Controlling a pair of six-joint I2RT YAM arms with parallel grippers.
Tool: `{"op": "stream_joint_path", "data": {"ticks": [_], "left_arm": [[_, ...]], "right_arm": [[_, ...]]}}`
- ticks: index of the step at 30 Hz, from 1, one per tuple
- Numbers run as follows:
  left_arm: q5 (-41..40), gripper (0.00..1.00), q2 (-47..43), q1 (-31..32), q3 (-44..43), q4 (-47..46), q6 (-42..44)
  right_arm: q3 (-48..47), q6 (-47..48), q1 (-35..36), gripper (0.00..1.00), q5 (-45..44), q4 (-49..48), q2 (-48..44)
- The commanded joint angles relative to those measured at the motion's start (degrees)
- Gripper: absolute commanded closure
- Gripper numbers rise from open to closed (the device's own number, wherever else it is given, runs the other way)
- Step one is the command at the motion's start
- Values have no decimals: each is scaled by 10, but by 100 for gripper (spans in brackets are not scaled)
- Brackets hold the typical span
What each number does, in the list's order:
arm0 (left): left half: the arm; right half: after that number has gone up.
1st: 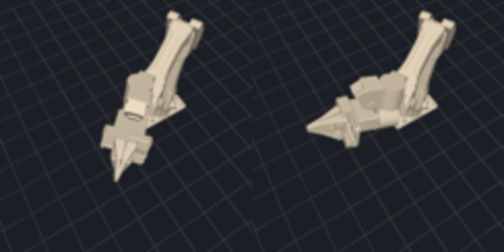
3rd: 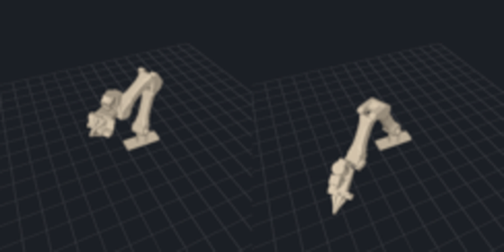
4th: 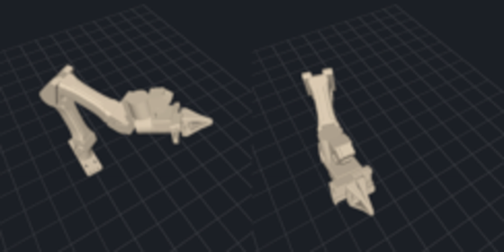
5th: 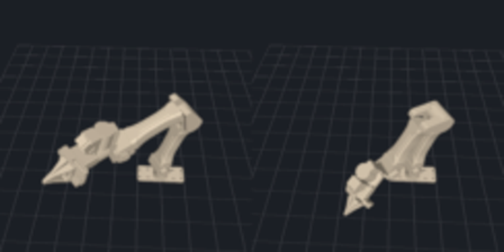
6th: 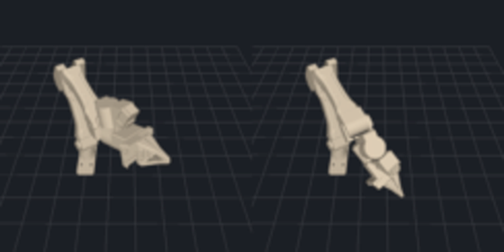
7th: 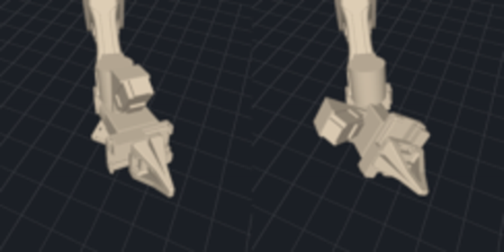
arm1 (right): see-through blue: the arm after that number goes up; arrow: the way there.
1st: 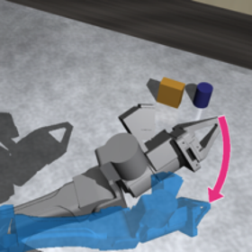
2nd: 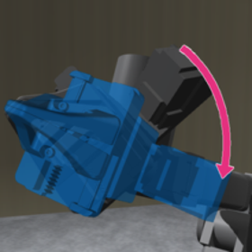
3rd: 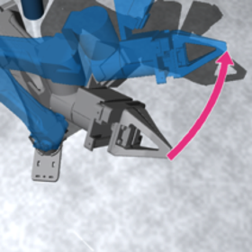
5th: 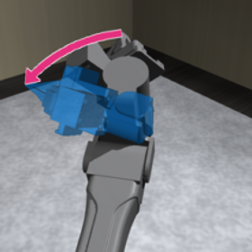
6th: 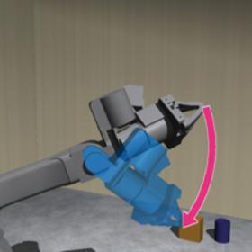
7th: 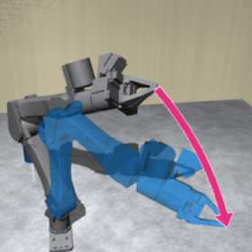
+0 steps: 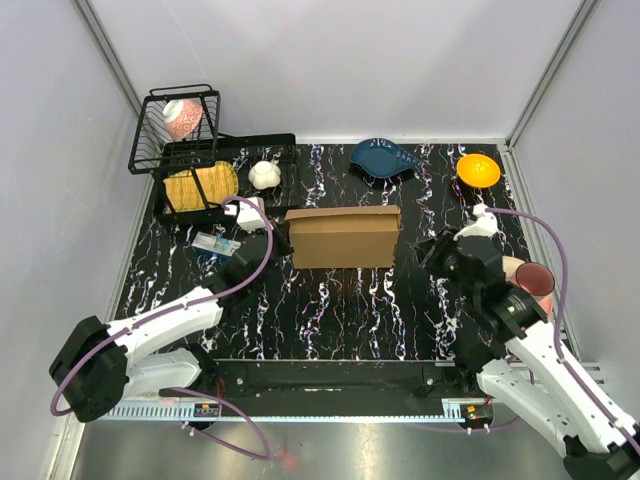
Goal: Fold the paper box
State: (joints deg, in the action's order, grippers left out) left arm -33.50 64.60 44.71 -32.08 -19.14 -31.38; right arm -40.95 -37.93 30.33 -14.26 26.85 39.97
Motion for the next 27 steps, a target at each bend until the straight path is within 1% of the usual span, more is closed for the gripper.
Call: {"op": "stream_joint_path", "data": {"ticks": [1,4,6,9,12,15,16,17,24,27], "left_arm": [[12,100,43,3,42,220,-4],[10,100,40,3,40,223,3],[10,100,42,4,34,224,6],[12,100,47,4,29,225,11],[11,100,51,5,22,227,16],[12,100,54,5,16,227,22],[11,100,55,5,15,227,25],[11,100,55,5,11,229,25],[18,100,49,5,7,233,33],[15,100,44,5,-10,262,37]], "right_arm": [[-57,38,0,73,-11,-76,-24],[-87,69,0,77,-2,-127,30],[-101,92,0,76,5,-167,75],[-133,116,0,75,15,-203,143],[-142,125,0,74,41,-240,203],[-123,124,0,78,70,-264,249],[-110,123,0,80,75,-264,258],[-101,119,0,85,79,-264,269],[22,81,2,88,98,-264,282],[55,71,2,88,86,-264,286]]}}
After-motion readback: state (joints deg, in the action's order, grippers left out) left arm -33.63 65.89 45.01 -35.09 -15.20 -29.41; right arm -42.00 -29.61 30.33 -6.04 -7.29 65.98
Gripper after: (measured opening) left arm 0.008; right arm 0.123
